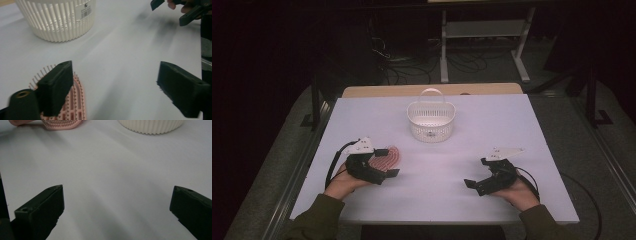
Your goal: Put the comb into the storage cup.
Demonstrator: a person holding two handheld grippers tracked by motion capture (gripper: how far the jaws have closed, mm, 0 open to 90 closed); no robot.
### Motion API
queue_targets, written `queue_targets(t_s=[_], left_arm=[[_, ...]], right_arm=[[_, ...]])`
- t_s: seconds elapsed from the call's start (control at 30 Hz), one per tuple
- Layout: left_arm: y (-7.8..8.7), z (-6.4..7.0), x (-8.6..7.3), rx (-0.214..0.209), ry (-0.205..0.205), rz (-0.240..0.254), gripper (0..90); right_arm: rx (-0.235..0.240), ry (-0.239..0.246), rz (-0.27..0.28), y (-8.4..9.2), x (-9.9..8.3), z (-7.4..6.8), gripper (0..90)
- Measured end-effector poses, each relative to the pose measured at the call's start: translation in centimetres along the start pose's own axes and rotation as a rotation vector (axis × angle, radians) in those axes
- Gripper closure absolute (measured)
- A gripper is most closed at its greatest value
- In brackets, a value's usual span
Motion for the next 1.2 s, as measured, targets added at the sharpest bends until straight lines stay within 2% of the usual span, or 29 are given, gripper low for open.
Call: queue_targets(t_s=[0.07,0.1,0.73,0.83,1.2], left_arm=[[-0.1,-0.2,0.0,-0.006,0.012,0.005,1.3],[-0.2,-0.2,-0.1,-0.006,0.014,0.008,0.0],[0.2,-0.4,0.3,0.006,0.027,0.048,0.0],[0.3,-0.4,0.5,0.003,0.027,0.042,0.0],[0.3,-0.7,1.7,0.025,0.0,0.054,0.0]], right_arm=[[0.0,0.001,-0.002,0.0,0.0,0.0,0.0],[0.001,0.002,-0.003,0.0,0.0,-0.1,0.0],[-0.003,0.0,-0.001,0.1,-0.1,0.1,0.0],[-0.002,-0.001,-0.001,0.1,-0.1,0.1,0.0],[-0.002,0.004,-0.008,-0.1,-0.1,0.1,0.0]])
Point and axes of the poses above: each handheld gripper's, and its own axes: y roughly backward along the jaws, x roughly out of its top, z roughly to its right, the point moved 1 cm from there along -y, roughly forward along the jaws, and after that the axes turned 13 degrees about -x, right-handed, at the moved point
